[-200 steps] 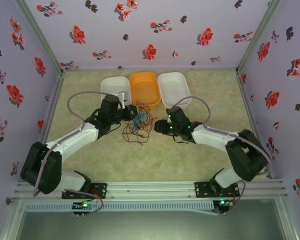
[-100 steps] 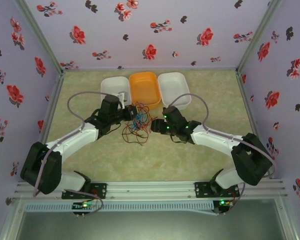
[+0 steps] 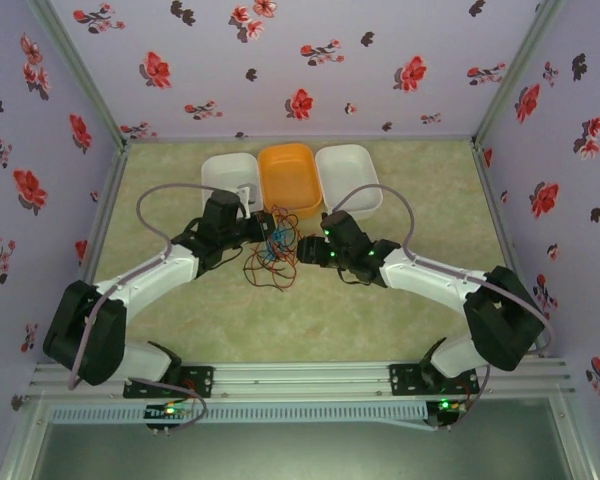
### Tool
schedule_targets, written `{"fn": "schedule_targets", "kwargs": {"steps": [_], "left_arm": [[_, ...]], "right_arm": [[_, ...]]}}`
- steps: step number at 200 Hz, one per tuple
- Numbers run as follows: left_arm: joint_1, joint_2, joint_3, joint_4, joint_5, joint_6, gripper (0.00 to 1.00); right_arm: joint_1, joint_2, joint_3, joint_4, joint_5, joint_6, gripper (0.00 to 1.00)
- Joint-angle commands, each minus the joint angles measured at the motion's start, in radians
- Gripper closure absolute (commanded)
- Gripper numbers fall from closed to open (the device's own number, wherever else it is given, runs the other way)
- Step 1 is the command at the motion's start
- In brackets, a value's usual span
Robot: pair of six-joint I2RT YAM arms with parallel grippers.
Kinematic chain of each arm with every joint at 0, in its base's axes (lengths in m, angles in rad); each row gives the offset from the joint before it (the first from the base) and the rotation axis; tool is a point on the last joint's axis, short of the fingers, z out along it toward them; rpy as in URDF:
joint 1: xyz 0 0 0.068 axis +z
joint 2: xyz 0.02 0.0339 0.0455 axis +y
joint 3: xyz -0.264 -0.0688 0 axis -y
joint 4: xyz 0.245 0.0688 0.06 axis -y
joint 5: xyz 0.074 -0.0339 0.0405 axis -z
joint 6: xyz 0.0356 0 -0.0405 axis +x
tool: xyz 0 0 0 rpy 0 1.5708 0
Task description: Untangle the cables
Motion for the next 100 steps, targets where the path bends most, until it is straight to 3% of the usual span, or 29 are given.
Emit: {"fn": "schedule_targets", "kwargs": {"steps": [1,66,100], "left_arm": [[0.002,0.011,-0.002,0.029,-0.003,0.021,1.0],[0.003,0.027,0.0,0.034,-0.003,0.022,1.0],[0.002,0.024,-0.003,0.037,-0.002,0.02,1.0]], "right_arm": [[0.01,-0.021,0.035,-0.015,0.025,-0.007,0.33],[0.019,-0.018,0.055,-0.016,0.023,-0.013,0.27],[0.02,0.001,0.061,-0.039,0.054,-0.003,0.31]]}}
